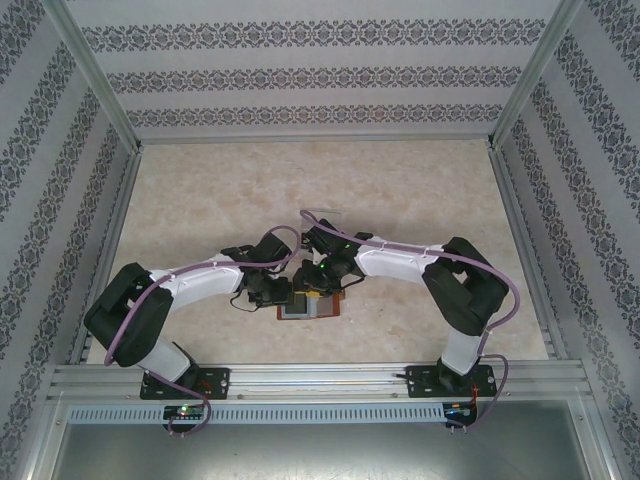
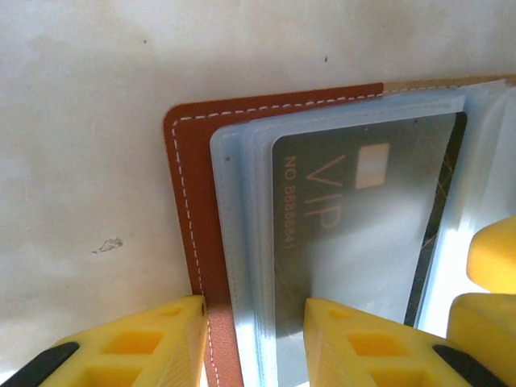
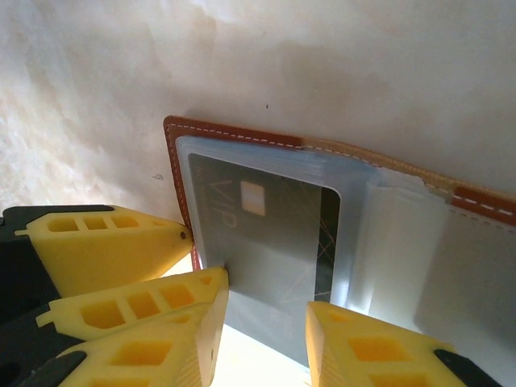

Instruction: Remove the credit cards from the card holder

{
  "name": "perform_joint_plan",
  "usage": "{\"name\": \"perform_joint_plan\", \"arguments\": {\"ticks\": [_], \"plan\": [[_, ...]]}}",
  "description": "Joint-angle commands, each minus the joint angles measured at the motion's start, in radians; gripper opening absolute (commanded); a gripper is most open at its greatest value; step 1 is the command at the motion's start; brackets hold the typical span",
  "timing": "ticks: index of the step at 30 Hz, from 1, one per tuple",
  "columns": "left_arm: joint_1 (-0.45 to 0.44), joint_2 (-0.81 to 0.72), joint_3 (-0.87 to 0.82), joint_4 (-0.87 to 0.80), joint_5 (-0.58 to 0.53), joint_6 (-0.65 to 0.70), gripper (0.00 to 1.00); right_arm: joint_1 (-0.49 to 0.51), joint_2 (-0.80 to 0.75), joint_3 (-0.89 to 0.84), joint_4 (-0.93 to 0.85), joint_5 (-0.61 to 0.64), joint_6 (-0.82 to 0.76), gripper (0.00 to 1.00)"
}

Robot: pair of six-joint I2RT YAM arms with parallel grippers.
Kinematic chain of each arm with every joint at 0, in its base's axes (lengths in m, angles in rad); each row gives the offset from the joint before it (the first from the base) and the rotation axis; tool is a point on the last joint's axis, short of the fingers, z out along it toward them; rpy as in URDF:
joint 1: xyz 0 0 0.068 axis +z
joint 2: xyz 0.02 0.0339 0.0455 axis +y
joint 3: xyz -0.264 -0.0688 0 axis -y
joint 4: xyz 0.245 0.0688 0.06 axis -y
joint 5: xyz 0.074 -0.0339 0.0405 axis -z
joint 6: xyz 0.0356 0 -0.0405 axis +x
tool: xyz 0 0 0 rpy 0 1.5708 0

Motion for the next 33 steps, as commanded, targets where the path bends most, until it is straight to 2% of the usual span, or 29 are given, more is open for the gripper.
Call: {"name": "perform_joint_plan", "arguments": {"ticks": [1,33], "plan": [[-0.009,-0.004,-0.024,0.024,-0.013,-0.015,0.37,0.001,0.029,-0.016,0.036,-0.019,0.014,0.35],[-0.008,-0.012,-0.030,0.041,0.001,-0.019,0.37,0.011,0.119,-0.034,0.152,-0.043,0.050,0.34]]}}
